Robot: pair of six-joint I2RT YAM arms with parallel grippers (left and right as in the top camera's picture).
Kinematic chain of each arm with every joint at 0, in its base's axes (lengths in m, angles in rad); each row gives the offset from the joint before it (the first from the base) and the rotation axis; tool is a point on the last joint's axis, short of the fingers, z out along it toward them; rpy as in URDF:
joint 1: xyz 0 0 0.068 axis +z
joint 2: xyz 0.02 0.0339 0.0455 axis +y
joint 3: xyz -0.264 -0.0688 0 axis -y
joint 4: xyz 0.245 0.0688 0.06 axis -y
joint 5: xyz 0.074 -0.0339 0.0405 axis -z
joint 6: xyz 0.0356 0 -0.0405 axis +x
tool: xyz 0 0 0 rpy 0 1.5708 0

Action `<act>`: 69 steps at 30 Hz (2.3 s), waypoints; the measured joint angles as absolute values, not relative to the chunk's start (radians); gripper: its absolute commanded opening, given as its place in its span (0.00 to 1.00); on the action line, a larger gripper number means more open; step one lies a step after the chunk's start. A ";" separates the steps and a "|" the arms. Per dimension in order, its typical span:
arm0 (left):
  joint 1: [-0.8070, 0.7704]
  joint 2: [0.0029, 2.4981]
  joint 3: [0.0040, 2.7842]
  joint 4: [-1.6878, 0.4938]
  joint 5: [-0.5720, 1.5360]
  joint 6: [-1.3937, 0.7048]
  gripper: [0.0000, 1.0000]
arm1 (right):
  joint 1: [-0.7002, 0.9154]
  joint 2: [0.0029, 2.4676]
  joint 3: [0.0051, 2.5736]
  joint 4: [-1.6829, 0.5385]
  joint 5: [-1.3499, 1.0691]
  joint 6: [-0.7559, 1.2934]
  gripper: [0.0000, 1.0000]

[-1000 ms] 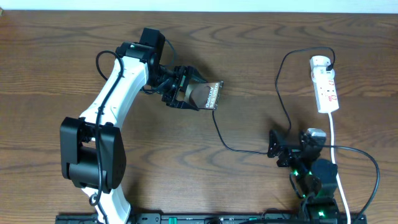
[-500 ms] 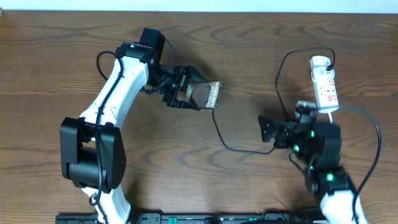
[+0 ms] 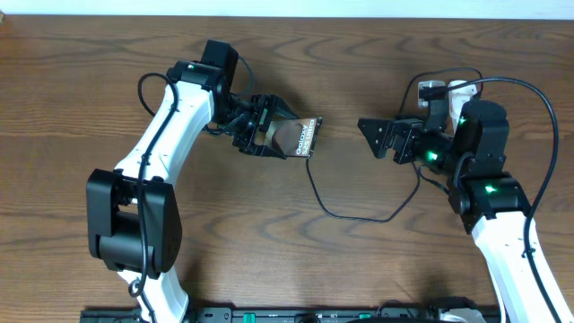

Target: Plug charger to phone and switch on socket

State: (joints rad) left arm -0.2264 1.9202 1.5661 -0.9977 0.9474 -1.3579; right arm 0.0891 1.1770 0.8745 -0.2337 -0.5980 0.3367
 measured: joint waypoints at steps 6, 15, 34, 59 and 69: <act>-0.226 1.920 1.566 -0.998 0.879 -1.357 0.07 | 0.121 1.253 0.875 -0.226 -0.611 0.363 0.86; -0.226 1.920 1.566 -0.998 0.760 -1.353 0.07 | 0.185 1.460 0.875 -0.139 -0.622 0.456 0.81; -0.226 1.920 1.566 -1.014 0.611 -1.349 0.07 | 0.350 1.602 0.875 0.149 -0.661 0.643 0.79; -0.226 1.920 1.566 -1.041 0.566 -1.343 0.07 | 0.527 1.615 0.875 0.144 -0.432 0.815 0.66; -0.226 1.920 1.566 -1.041 0.543 -1.308 0.08 | 0.549 1.615 0.875 0.139 -0.403 0.830 0.66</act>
